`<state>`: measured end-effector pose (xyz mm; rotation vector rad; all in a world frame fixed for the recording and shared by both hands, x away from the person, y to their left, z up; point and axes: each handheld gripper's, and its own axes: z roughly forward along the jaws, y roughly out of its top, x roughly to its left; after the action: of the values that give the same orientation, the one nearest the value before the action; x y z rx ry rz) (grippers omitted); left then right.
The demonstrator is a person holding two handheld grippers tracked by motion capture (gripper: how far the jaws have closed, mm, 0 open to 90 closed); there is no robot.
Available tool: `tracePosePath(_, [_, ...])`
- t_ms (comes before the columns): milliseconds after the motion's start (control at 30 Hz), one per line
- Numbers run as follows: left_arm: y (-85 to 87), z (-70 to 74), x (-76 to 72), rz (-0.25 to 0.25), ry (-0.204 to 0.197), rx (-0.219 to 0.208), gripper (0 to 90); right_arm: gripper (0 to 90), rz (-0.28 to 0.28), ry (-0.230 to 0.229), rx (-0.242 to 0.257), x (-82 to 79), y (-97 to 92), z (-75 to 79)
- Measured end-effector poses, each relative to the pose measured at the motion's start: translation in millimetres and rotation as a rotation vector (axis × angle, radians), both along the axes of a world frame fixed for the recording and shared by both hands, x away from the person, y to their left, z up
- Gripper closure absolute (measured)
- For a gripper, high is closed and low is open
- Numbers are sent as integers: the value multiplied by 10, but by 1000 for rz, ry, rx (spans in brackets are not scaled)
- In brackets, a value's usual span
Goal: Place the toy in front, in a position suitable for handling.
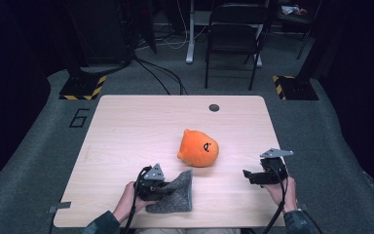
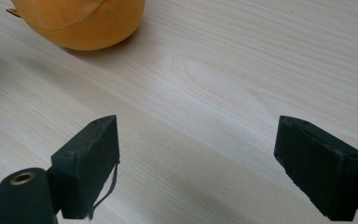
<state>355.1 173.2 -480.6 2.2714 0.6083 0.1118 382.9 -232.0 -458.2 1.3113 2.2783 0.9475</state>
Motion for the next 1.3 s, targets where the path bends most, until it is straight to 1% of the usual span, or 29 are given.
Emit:
tracePosePath(33, [-45, -4, 15, -12, 1, 3, 729, 130, -1, 0, -2, 2, -4, -1])
tracePosePath(67, [-100, -18, 24, -18, 0, 2, 728, 130, -14, 9, 10, -2, 6, -1])
tracePosePath(100, [-148, -26, 42, -30, 3, 13, 727, 130, -1, 4, -1, 4, -12, -6])
tracePosePath(133, [-202, -42, 54, -35, 7, 12, 727, 130, -4, 4, -5, 5, -12, -9])
tracePosePath(167, [-251, -46, 70, -55, 16, 26, 726, 130, -4, 5, -5, 4, -12, -10])
tracePosePath(200, [-305, -54, 80, -61, 12, 29, 725, 130, -2, 5, -5, 2, -11, -11])
tracePosePath(267, [-410, -54, 98, -73, 14, 25, 724, 130, 0, 1, -11, -3, -5, -5])
tracePosePath(367, [-569, -56, 151, -95, 22, 19, 721, 130, 1, 1, -2, 1, -9, -7])
tracePosePath(467, [-777, -120, 210, -123, 39, 44, 707, 130, -7, 6, -5, 6, -13, -18])
tracePosePath(533, [-884, -180, 254, -127, 50, 50, 688, 130, -6, 8, -12, 3, -12, -20])
tracePosePath(600, [-943, -211, 286, -123, 54, 58, 638, 130, -1, 5, -15, -2, -7, -20])
tracePosePath(633, [-962, -218, 294, -114, 54, 58, 589, 130, 0, 6, -15, -6, -3, -19])
tracePosePath(667, [-965, -214, 306, -117, 60, 59, 537, 130, 2, 6, -11, -9, 1, -19])
tracePosePath(700, [-960, -203, 313, -117, 56, 64, 490, 130, 2, 3, -14, -10, -4, -17])
tracePosePath(733, [-956, -194, 309, -109, 53, 53, 442, 130, 5, -2, -16, -8, -11, -18])
tracePosePath(767, [-939, -171, 307, -108, 51, 60, 415, 130, -13, 16, 0, -18, -1, -12])
tracePosePath(800, [-917, -154, 304, -101, 47, 54, 382, 130, -6, 8, 2, -10, -10, -15])
tracePosePath(833, [-885, -130, 306, -103, 43, 57, 354, 130, -7, 10, 2, -10, -9, -13])
tracePosePath(867, [-853, -107, 296, -97, 43, 54, 336, 130, 7, 1, -6, -3, -16, -17])
tracePosePath(900, [-822, -88, 282, -91, 44, 45, 317, 130, 4, 8, -10, -9, -7, -12])
tracePosePath(967, [-744, -40, 255, -87, 43, 38, 294, 130, 4, 5, 2, -18, 28, -6])
tracePosePath(1000, [-702, -16, 239, -84, 42, 32, 284, 130, 15, 6, -9, -24, 33, -1])
tracePosePath(1033, [-661, 3, 223, -76, 36, 29, 275, 130, 25, 3, -3, -25, 50, 1])
tracePosePath(1100, [-565, 33, 213, -61, 31, 29, 252, 128, 27, 8, 6, -44, 97, 13])
tracePosePath(1133, [-517, 37, 212, -51, 24, 31, 242, 127, 35, 3, -1, -50, 112, 18])
tracePosePath(1167, [-465, 39, 209, -34, 17, 38, 231, 127, 38, 7, 8, -58, 135, 24])
tracePosePath(1200, [-406, 40, 214, -22, 19, 42, 218, 126, 51, 1, 2, -60, 148, 28])
tracePosePath(1267, [-294, 36, 207, 18, 15, 47, 196, 123, 62, -6, 1, -66, 180, 28])
tracePosePath(1300, [-238, 32, 200, 39, 8, 51, 187, 123, 67, 4, 3, -73, 196, 30])
